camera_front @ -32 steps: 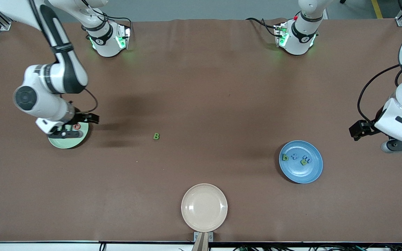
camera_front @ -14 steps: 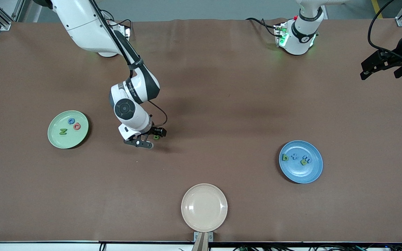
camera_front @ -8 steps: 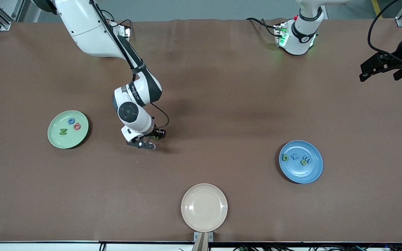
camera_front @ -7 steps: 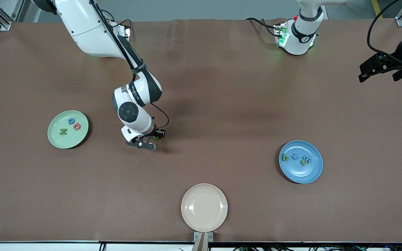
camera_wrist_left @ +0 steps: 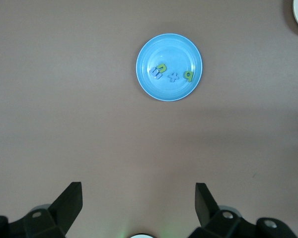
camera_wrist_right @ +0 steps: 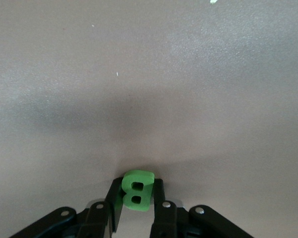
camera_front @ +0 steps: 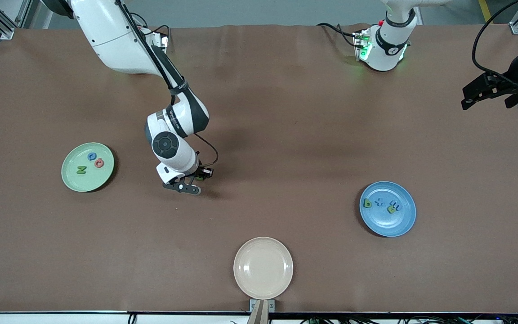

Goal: Sort upper and lower case letters into plates
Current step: 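Carry the B onto the green plate and open the right gripper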

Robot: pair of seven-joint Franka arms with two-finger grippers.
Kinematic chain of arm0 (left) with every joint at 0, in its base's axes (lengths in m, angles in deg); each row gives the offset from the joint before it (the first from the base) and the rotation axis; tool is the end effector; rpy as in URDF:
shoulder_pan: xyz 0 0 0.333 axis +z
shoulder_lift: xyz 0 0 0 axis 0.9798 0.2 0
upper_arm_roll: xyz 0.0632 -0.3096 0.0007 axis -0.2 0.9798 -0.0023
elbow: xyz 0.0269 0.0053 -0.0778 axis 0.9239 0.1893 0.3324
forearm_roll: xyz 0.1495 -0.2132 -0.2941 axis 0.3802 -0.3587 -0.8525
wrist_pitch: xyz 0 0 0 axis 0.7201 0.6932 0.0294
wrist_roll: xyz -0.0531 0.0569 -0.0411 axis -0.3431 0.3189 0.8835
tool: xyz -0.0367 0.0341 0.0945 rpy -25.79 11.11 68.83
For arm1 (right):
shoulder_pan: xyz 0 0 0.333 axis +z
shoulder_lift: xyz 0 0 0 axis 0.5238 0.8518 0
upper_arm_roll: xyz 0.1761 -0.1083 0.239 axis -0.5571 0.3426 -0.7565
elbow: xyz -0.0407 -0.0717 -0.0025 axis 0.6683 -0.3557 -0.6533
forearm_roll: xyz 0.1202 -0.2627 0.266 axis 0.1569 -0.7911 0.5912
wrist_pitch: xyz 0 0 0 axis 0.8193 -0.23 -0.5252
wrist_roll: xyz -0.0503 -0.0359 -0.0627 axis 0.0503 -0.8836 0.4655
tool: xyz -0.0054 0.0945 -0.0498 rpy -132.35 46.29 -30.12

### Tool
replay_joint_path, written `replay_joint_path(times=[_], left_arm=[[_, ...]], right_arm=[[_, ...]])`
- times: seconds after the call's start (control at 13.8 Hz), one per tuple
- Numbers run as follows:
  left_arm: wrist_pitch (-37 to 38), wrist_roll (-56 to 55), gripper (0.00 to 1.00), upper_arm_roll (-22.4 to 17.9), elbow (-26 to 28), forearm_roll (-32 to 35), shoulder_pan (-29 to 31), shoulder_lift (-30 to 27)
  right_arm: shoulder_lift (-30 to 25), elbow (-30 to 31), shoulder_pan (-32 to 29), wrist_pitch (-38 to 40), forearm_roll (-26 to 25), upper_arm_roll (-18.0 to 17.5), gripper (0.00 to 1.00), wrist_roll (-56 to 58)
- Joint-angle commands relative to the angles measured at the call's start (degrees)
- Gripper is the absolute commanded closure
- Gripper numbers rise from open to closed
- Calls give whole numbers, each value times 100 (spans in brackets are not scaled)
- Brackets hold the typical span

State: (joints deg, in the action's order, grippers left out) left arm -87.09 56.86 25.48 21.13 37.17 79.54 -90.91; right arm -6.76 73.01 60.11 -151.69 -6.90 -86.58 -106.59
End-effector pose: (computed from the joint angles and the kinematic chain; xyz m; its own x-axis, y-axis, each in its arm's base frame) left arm 0.5354 -0.0455 0.6576 0.9997 0.0064 -0.0228 0.0059 -0.9998 -0.0200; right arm 0.5516 0.2909 0.1785 0.9748 -0.2103 -0.0738 -0.2125 -0.9769 -0.0231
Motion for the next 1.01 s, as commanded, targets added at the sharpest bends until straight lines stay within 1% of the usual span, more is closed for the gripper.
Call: replay_joint_path(times=[0.0,0.22,0.29,0.43,0.51,0.58,0.72,0.8,0.94], left_arm=[[-61,-11,0,-27,211,-39,-19,-98],[-52,-2,0,-36,282,-39,25,-168],[-52,-10,0,-10,334,-30,25,-238],[-61,-11,0,-9,326,-30,25,-257],[-61,7,0,-18,326,-39,33,-265],[-52,7,0,-36,326,-30,33,-274],[-122,-2,0,-36,335,-30,25,-230],[-122,-2,0,-36,317,-30,25,-213],[-148,-2,0,-18,317,31,25,-195]], right_arm=[[116,-87,66,-49,73,25,86,-82],[3,-61,40,74,47,51,88,-56],[-268,35,-4,240,12,68,88,-21],[-813,158,-231,941,-32,95,89,41],[-1146,281,-424,1310,-67,95,89,311],[-1524,491,-661,1522,-85,95,89,731],[-2148,982,-1258,1647,-181,95,89,1714],[-2343,1159,-1592,1656,-278,95,89,2198],[-2476,1362,-2356,1630,-357,95,89,3331]])
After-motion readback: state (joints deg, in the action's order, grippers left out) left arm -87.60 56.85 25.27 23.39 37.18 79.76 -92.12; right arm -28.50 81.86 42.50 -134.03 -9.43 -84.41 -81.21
